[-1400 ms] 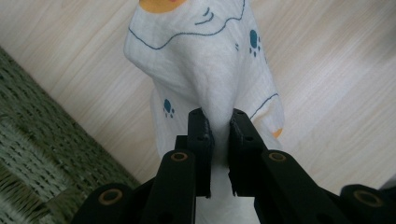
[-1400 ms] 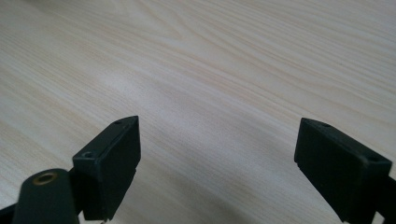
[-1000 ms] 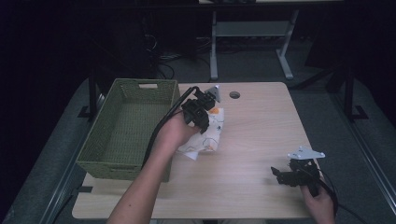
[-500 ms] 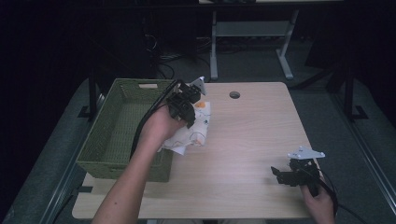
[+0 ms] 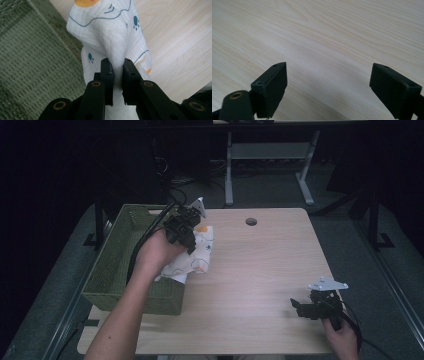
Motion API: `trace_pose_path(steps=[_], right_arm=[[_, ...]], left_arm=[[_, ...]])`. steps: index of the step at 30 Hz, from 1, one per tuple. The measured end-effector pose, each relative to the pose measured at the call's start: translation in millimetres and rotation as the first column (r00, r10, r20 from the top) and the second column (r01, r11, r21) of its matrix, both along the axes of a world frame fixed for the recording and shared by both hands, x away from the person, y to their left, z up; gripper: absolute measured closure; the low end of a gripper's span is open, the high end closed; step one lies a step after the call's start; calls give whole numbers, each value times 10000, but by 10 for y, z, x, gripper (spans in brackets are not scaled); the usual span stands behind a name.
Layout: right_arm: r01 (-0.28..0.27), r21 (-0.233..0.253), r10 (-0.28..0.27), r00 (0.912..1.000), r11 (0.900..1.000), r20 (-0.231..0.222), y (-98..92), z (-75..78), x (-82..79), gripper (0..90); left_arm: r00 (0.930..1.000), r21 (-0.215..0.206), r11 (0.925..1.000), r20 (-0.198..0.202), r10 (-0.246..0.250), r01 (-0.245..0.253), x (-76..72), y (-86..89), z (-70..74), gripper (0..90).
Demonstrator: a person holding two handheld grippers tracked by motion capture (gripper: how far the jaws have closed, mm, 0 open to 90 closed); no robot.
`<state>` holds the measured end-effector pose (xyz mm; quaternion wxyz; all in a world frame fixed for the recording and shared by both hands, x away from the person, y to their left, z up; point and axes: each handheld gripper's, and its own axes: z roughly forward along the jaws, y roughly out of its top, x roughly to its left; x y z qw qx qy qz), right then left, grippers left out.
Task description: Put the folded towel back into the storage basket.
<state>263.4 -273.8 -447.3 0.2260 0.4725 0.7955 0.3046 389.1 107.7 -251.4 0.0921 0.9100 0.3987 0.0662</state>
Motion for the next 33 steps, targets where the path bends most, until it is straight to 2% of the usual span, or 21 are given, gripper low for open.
trace_pose_path(steps=[10,23,28,33], right_arm=[[61,9,-61,10000,10000,-20,-11,0,1,144],[95,-30,-95,9999,10000,-61,-14,-8,11,144],[143,-18,-143,9999,9999,-69,-19,-9,10,144],[101,-75,-101,9999,9999,-109,-9,-19,16,144]], left_arm=[[9997,-73,9997,40,227,-227,6,236,98,815],[9996,-2,9996,-73,289,-289,27,519,116,814],[9995,-152,9994,-72,313,-314,21,629,128,814],[9992,-107,9992,-110,379,-380,13,729,136,812]])
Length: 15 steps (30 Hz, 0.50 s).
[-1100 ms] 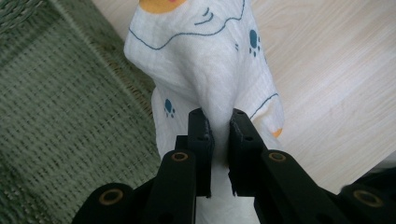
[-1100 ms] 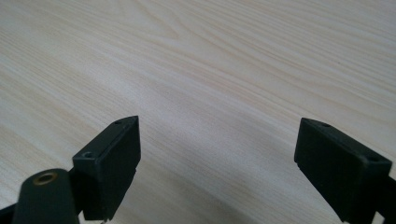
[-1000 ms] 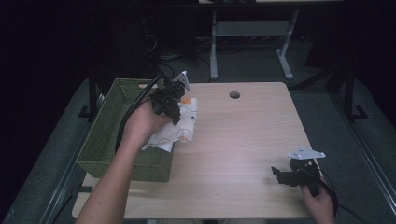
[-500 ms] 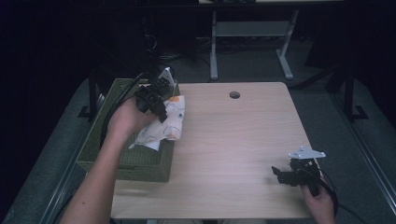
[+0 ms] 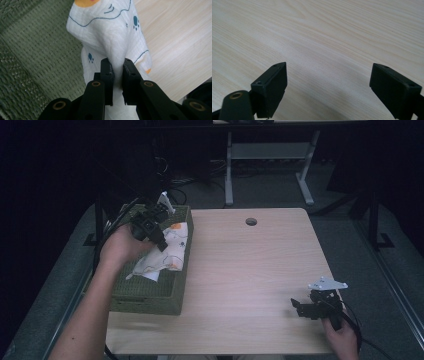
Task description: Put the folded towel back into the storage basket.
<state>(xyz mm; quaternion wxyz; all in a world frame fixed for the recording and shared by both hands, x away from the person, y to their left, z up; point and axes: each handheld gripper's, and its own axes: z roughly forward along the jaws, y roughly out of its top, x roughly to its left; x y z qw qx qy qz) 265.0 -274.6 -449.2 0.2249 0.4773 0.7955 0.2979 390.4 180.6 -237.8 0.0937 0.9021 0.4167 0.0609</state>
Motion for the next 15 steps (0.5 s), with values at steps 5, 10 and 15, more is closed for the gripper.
trace_pose_path(steps=[5,10,15], right_arm=[[0,1,0,10000,10000,24,1,1,0,144],[-2,-2,2,10000,10000,-2,6,-2,0,144],[45,-1,-45,10000,10000,-17,-1,-3,3,144]], left_arm=[[10000,-96,9999,-11,79,-79,-2,105,10,812],[10000,-68,10000,-20,14,-14,0,185,5,809],[10000,-140,9999,-69,62,-63,24,272,-22,809]])
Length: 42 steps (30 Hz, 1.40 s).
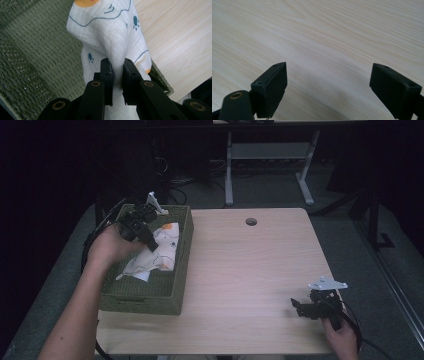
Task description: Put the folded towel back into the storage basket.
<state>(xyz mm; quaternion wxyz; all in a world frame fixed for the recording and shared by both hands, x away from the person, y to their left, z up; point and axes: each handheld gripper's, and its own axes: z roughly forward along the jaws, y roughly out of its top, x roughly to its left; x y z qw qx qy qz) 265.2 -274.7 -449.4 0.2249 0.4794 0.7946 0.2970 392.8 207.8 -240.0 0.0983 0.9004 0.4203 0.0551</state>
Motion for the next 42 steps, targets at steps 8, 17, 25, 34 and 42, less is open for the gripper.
trace_pose_path(steps=[8,17,25,34,42], right_arm=[[-37,20,38,10000,10000,-28,3,-6,7,144],[-48,5,48,10000,10000,-34,9,-12,12,144],[-20,5,20,10000,10000,-50,3,-14,14,144],[-31,-6,31,10000,10000,-62,3,-21,19,144],[-50,-25,49,10000,10000,-82,2,-29,25,144]], left_arm=[[9999,-50,10000,-129,32,-32,38,111,-68,809],[9994,-48,10000,-332,-8,7,82,231,-238,808],[9986,-206,9997,-515,131,-141,117,322,-357,807],[9985,-168,9998,-539,117,-126,145,410,-448,805],[9981,-128,9998,-594,-143,136,197,435,-529,800]])
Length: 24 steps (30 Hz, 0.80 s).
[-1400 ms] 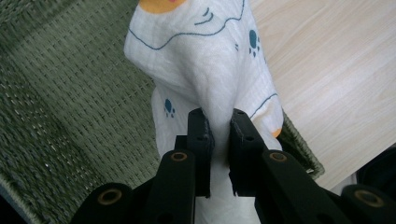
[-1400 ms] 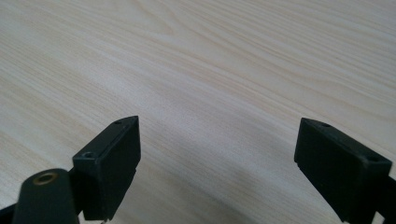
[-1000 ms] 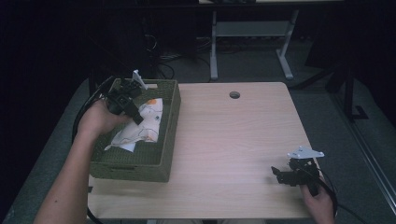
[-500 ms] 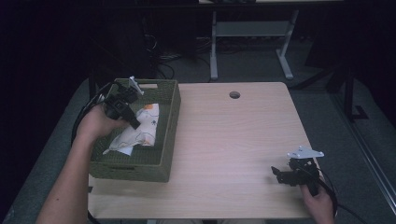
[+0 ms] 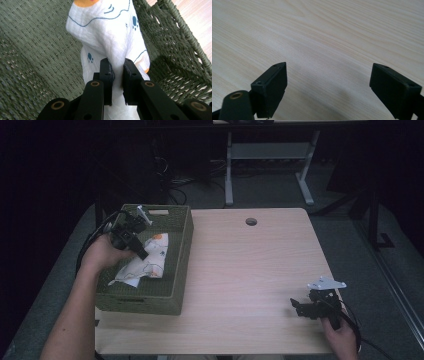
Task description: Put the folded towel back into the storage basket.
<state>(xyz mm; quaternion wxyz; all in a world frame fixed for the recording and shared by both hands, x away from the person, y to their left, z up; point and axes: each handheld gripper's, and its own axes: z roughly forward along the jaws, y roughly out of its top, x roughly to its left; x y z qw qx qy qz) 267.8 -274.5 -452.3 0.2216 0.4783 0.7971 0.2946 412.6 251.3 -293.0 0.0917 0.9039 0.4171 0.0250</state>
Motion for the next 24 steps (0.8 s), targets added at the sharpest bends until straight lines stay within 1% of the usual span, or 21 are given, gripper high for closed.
trace_pose_path(steps=[6,9,12,13,14,15,16,17,18,19,21,24], right_arm=[[49,14,-49,10000,10000,-6,-7,-4,4,144],[35,29,-35,10000,10000,-14,-12,-8,9,143],[36,31,-36,10000,10000,-27,-13,-10,13,143],[43,36,-43,10000,10000,-27,-13,-11,14,144],[41,46,-41,10000,10000,-36,-13,-11,15,143],[37,55,-37,10000,10000,-46,-13,-12,13,144],[25,52,-25,10000,10000,-61,-12,-12,11,144],[21,43,-21,10000,10000,-56,-13,-12,9,144],[30,41,-30,10000,10000,-44,-15,-11,8,144],[40,52,-40,10000,10000,-33,-17,-10,8,144],[51,63,-51,10000,10000,-35,-18,-10,13,143],[16,50,-16,10000,10000,-49,-2,-13,17,144]], left_arm=[[9998,157,9997,-48,-207,208,51,-1,-66,796],[9994,170,9993,-119,-338,340,73,-4,-83,795],[9986,169,9985,41,-524,523,106,-5,-101,794],[9980,288,9977,151,-614,610,119,-1,-115,772],[9982,415,9976,198,-565,557,136,8,-130,707],[9995,460,9986,175,-280,271,163,32,-140,629],[9998,408,9991,103,-145,141,172,44,-142,599],[9998,488,9988,179,-54,46,175,51,-147,577],[9996,592,9982,276,7,-23,173,54,-144,568],[9995,479,9988,321,77,-92,168,61,-136,561],[9993,390,9991,359,125,-139,156,64,-125,557],[9993,412,9991,367,107,-122,131,53,-128,549]])
